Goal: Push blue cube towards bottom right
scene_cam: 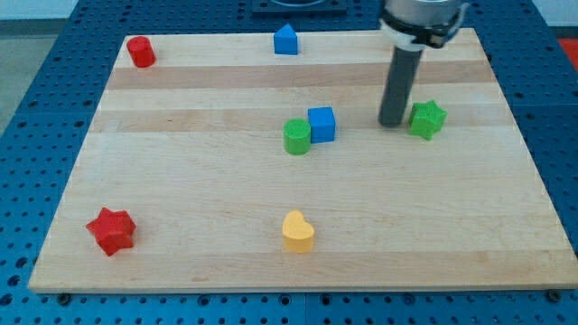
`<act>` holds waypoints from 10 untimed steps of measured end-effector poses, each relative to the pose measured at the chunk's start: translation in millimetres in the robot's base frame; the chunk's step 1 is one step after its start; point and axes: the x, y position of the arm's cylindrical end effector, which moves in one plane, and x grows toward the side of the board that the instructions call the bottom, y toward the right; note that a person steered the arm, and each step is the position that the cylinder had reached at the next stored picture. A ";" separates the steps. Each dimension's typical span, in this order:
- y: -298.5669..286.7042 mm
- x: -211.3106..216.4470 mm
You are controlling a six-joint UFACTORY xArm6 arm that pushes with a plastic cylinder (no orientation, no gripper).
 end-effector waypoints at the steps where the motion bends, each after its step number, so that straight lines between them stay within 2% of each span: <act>1: -40.9 0.0; 2: -63.1 0.0; 6: -64.3 -7.8; 10: -66.7 -39.4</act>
